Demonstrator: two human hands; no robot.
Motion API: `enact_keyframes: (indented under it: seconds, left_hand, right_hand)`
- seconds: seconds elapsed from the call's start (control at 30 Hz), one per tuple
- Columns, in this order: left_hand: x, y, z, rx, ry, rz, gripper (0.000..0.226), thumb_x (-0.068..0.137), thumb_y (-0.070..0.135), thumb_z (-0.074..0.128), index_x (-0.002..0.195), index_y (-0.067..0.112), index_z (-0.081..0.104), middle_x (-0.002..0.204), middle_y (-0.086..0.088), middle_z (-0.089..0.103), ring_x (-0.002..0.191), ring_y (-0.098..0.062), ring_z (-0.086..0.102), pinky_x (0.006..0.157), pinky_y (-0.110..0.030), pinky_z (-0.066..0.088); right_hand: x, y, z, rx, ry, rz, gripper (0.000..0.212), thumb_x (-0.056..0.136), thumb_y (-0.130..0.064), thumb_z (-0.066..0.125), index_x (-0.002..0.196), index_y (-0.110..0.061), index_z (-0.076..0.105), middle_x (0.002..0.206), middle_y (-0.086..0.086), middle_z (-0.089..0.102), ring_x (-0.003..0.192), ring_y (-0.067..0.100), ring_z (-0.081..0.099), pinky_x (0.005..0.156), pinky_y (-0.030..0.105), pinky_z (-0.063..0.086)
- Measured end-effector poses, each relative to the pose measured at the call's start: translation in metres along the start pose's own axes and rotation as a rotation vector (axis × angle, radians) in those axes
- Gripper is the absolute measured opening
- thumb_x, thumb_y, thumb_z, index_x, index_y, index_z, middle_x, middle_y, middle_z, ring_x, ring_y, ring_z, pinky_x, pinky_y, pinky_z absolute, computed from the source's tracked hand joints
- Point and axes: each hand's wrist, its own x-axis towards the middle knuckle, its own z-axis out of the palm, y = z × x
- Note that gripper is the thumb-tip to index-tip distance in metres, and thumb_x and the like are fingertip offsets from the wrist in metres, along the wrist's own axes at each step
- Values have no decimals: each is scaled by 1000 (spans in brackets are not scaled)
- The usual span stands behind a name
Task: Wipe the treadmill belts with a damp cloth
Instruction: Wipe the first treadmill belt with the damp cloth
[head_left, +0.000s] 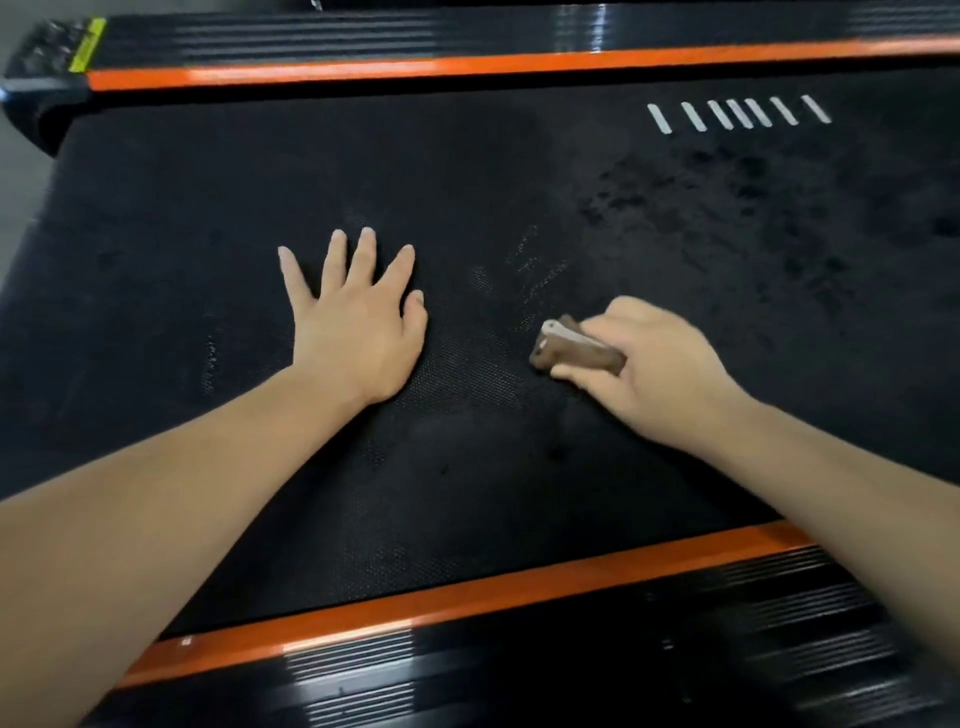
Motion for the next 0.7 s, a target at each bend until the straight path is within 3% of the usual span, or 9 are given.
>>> enact_keyframes:
  seconds: [0.1,0.13,0.23,0.3,0.47,0.6,0.7]
  left_hand:
    - [-1,9,-8,48,70,144,52,106,34,34,158,24,38,169,-12,24,158,-35,11,123,-68,-5]
    - [-2,14,-10,-3,60,149,51,106,31,37,157,24,40,169,-11,25,158,-34,12,124,-64,-4]
    - [-10,36,-13,-129,-14,98,52,107,34,39,158,27,37,171,-7,21,159,-29,8,127,-55,-3]
    - [-18,49,-9,-154,-77,77,55,108,40,36,161,30,29,173,-6,12,160,-27,0,127,-52,-6]
    - [-28,60,0,-43,-179,13,65,105,56,16,165,33,6,174,-2,-10,158,-24,-17,126,-52,-12]
    - [-25,64,-8,-6,-294,8,66,106,57,14,165,33,-3,172,-2,-18,157,-23,-23,125,-54,-14]
    - [-24,66,-14,6,-332,7,67,106,57,15,165,30,-2,172,-4,-17,157,-26,-22,125,-56,-13]
  right_hand:
    - [17,23,-8,-52,109,216,43,90,-58,60,75,-19,52,80,-2,46,73,22,53,62,33,40]
    - [14,20,-5,-49,133,206,42,90,-59,58,75,-19,51,80,-2,46,73,23,53,62,33,40]
    - [-14,-8,8,17,32,-69,43,88,-61,54,75,-20,56,77,-6,43,68,22,51,61,32,40]
    - [-21,-1,6,44,-28,-150,45,89,-61,53,75,-19,60,76,-6,44,67,21,51,62,32,39]
    - [12,51,-17,-80,121,193,37,92,-56,62,80,-23,52,86,2,50,80,27,55,68,34,39]
    - [-23,24,-8,15,20,-58,36,89,-52,67,74,-21,54,78,0,47,67,19,45,64,31,33]
    - [-3,43,-18,-32,-1,-53,36,89,-55,64,77,-26,48,80,-1,47,70,22,49,66,32,35]
